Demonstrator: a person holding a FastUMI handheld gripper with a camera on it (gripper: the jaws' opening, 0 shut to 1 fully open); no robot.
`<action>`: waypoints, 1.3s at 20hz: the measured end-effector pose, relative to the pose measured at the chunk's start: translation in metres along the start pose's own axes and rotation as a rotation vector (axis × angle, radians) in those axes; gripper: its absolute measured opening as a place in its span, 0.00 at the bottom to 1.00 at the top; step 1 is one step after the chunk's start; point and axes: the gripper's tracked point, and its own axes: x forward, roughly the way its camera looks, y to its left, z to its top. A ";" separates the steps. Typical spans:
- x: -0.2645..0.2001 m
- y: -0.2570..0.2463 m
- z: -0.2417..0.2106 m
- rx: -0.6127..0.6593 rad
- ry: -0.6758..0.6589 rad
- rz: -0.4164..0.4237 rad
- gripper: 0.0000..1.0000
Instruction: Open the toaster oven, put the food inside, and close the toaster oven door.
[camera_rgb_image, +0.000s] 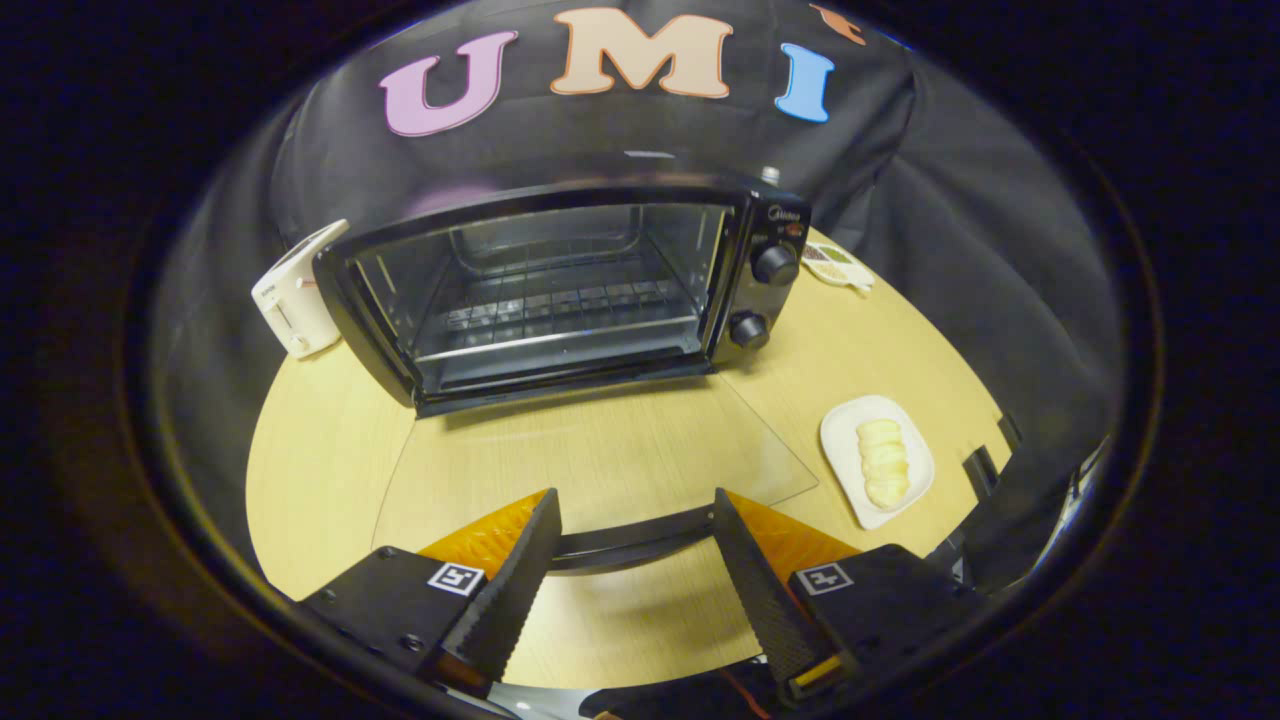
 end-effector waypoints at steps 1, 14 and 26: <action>0.003 0.000 -0.006 0.009 0.015 0.003 0.97; 0.027 -0.020 -0.019 0.140 0.121 -0.040 0.97; 0.021 -0.146 0.017 0.267 0.058 -0.170 0.97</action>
